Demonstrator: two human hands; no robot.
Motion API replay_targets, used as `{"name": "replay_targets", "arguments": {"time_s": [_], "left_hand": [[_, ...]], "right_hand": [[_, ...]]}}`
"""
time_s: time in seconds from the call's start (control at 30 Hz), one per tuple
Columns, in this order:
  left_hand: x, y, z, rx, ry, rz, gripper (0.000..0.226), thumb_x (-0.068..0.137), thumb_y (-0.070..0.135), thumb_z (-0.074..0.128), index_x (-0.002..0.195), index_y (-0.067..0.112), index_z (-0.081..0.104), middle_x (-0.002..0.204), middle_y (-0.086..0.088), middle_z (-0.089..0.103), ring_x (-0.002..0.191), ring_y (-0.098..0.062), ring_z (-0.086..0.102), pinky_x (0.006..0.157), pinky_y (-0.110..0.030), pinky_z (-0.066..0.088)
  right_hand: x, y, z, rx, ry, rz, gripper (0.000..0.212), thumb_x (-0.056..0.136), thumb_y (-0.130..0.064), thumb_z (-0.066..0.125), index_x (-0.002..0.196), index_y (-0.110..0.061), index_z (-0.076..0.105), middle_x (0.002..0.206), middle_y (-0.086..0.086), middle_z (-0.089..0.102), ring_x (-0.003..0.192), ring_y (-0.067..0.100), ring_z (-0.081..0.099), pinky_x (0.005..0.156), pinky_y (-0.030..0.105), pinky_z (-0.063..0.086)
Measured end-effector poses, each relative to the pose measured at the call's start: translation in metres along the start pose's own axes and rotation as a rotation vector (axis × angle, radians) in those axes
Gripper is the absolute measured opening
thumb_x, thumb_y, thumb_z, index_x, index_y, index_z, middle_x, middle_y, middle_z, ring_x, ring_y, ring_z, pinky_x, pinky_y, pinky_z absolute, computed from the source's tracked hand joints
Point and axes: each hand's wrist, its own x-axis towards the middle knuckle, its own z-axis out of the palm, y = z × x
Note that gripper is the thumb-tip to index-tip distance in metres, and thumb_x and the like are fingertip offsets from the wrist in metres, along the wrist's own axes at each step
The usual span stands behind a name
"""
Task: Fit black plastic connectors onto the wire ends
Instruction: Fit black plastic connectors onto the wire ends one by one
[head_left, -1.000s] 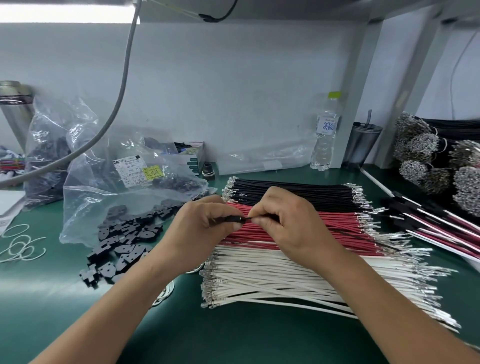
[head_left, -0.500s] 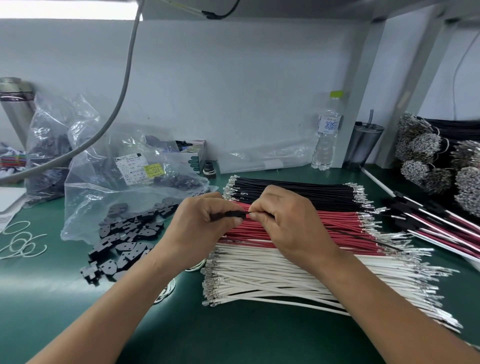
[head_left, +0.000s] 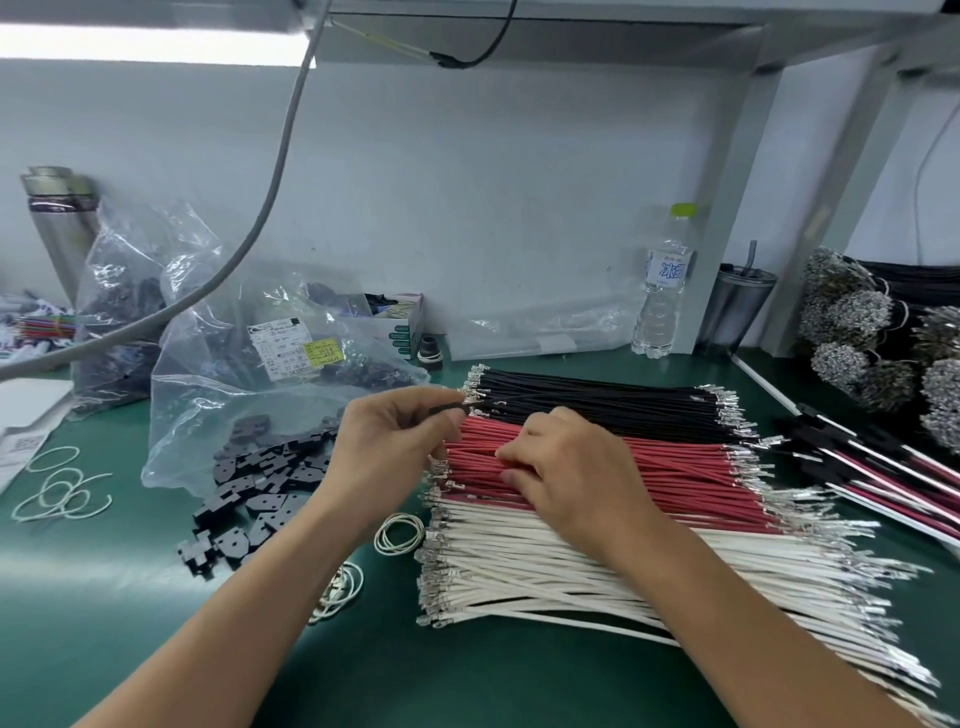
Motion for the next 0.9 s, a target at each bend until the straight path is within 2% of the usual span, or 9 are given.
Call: {"name": "replay_targets", "arguments": {"time_s": [0.07, 0.2, 0.33, 0.5, 0.63, 0.7, 0.8, 0.9], "left_hand": [[0.001, -0.001, 0.0, -0.018, 0.007, -0.02, 0.015, 0.09, 0.011, 0.076, 0.1, 0.021, 0.08, 0.078, -0.007, 0.078, 0.059, -0.009, 0.063, 0.054, -0.016, 0.05], [0.004, 0.0, -0.002, -0.06, 0.052, -0.021, 0.013, 0.089, 0.012, 0.077, 0.099, 0.02, 0.081, 0.076, -0.007, 0.078, 0.058, -0.008, 0.063, 0.056, -0.016, 0.052], [0.005, 0.001, -0.004, -0.087, 0.075, -0.02, 0.012, 0.089, 0.011, 0.078, 0.094, 0.021, 0.082, 0.075, -0.008, 0.077, 0.058, -0.009, 0.062, 0.055, -0.016, 0.051], [0.005, 0.003, -0.004, -0.11, 0.085, -0.03, 0.012, 0.088, 0.009, 0.078, 0.092, 0.02, 0.083, 0.076, -0.011, 0.077, 0.059, -0.011, 0.062, 0.055, -0.018, 0.053], [0.006, 0.003, -0.005, -0.109, 0.091, -0.038, 0.011, 0.088, 0.01, 0.078, 0.094, 0.018, 0.082, 0.076, -0.01, 0.077, 0.059, -0.011, 0.062, 0.056, -0.018, 0.053], [0.006, 0.003, -0.005, -0.108, 0.088, -0.039, 0.011, 0.088, 0.01, 0.078, 0.095, 0.018, 0.082, 0.076, -0.01, 0.077, 0.06, -0.011, 0.063, 0.056, -0.018, 0.054], [0.006, 0.003, -0.007, -0.108, 0.107, -0.04, 0.012, 0.089, 0.01, 0.077, 0.095, 0.019, 0.082, 0.079, -0.011, 0.078, 0.062, -0.013, 0.064, 0.058, -0.02, 0.056], [0.008, 0.005, -0.011, -0.135, 0.113, -0.057, 0.012, 0.089, 0.009, 0.076, 0.093, 0.018, 0.083, 0.078, -0.012, 0.078, 0.063, -0.014, 0.066, 0.058, -0.021, 0.057]], "right_hand": [[0.003, 0.002, 0.003, 0.073, -0.009, 0.053, 0.016, 0.092, -0.043, 0.068, 0.105, -0.036, 0.074, 0.094, -0.017, 0.062, 0.092, 0.005, 0.049, 0.066, 0.025, 0.033], [0.003, 0.006, 0.003, 0.114, 0.023, 0.109, 0.006, 0.091, -0.031, 0.071, 0.091, -0.033, 0.077, 0.088, -0.018, 0.065, 0.087, 0.002, 0.051, 0.066, 0.024, 0.037], [0.006, 0.003, 0.006, 0.16, -0.056, 0.149, 0.013, 0.094, -0.038, 0.067, 0.105, -0.035, 0.073, 0.097, -0.02, 0.063, 0.097, 0.002, 0.053, 0.073, 0.026, 0.039], [0.009, 0.005, 0.005, 0.19, -0.035, 0.161, 0.008, 0.094, -0.034, 0.068, 0.096, -0.035, 0.076, 0.093, -0.019, 0.061, 0.096, 0.003, 0.055, 0.072, 0.027, 0.043], [0.011, -0.001, 0.008, 0.205, -0.089, 0.141, 0.019, 0.092, -0.04, 0.068, 0.111, -0.037, 0.072, 0.093, -0.02, 0.058, 0.097, 0.003, 0.053, 0.073, 0.028, 0.039], [0.012, -0.003, 0.006, 0.223, -0.065, 0.141, 0.011, 0.091, -0.038, 0.071, 0.101, -0.036, 0.076, 0.089, -0.02, 0.059, 0.092, 0.002, 0.054, 0.071, 0.027, 0.04], [0.01, 0.0, -0.001, 0.296, -0.024, 0.163, 0.004, 0.089, -0.034, 0.073, 0.09, -0.033, 0.077, 0.089, -0.02, 0.063, 0.086, -0.002, 0.057, 0.073, 0.027, 0.048], [0.008, 0.007, -0.012, 0.379, 0.013, 0.194, 0.01, 0.091, -0.024, 0.072, 0.094, -0.031, 0.077, 0.089, -0.02, 0.064, 0.085, -0.002, 0.06, 0.08, 0.027, 0.052]]}}
